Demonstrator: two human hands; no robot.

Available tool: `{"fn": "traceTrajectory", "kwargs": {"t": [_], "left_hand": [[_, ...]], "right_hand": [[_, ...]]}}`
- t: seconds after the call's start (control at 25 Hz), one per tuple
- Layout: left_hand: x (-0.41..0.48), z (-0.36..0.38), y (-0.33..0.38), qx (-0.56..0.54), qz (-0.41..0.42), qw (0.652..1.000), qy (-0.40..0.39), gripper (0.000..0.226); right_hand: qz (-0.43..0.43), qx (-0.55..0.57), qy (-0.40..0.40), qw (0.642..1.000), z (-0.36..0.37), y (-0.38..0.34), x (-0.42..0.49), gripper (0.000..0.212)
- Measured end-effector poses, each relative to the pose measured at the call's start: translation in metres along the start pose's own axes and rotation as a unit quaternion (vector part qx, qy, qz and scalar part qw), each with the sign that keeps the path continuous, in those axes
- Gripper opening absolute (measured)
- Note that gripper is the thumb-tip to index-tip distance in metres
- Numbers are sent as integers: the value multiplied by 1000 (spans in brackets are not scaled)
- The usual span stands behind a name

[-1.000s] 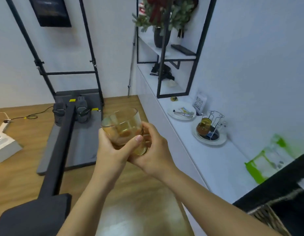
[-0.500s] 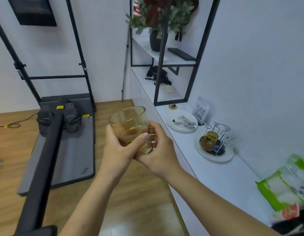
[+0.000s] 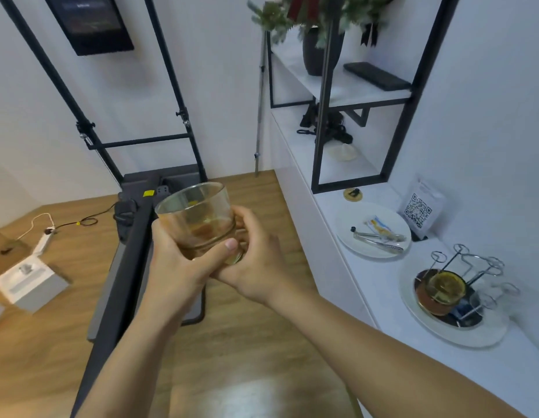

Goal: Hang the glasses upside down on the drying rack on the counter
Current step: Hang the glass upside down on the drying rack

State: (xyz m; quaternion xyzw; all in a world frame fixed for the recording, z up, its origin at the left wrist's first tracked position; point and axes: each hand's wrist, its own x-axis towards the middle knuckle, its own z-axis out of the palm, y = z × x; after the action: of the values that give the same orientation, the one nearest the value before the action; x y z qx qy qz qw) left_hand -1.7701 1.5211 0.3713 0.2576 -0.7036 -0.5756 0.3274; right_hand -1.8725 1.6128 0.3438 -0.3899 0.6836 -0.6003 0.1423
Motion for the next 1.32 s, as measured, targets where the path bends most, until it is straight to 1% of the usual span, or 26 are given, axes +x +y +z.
{"fn": "traceTrajectory", "kwargs": {"t": [0.12,0.2,0.32,0.44,0.6,0.72,0.88,1.0,1.12,1.32], "left_hand": [[35,16,-6,18,-10,1000,-14,91],[66,28,-14,32,-12,998,-44,88],[128,46,-42,11,-20,994,-111,79],[187,76,-56,-30,-43,981,-185,71],[220,138,-41,-84,-73,952,-284,60],[227,186,-40,-82,-75,918,-380,60],[223,246,-31,-57,-58,885,-458,62],[218,287,-19,-40,-44,879,-473,56],[220,328,-3,-19,-23,875,-483,55],[216,385,9,5,-17,863,-505,69]], "right_hand": [[36,6,18,999,-2,21,30,80],[61,1,41,997,-6,34,50,82],[93,-24,84,992,-18,52,91,81],[150,-42,150,976,-32,55,126,82],[207,-68,234,948,-75,56,150,83],[231,-60,314,919,-108,63,139,84],[246,-64,375,891,-152,76,121,79],[239,-62,404,881,-190,86,116,82],[228,-46,422,876,-231,91,117,79],[225,-37,430,873,-284,102,106,79]]}}
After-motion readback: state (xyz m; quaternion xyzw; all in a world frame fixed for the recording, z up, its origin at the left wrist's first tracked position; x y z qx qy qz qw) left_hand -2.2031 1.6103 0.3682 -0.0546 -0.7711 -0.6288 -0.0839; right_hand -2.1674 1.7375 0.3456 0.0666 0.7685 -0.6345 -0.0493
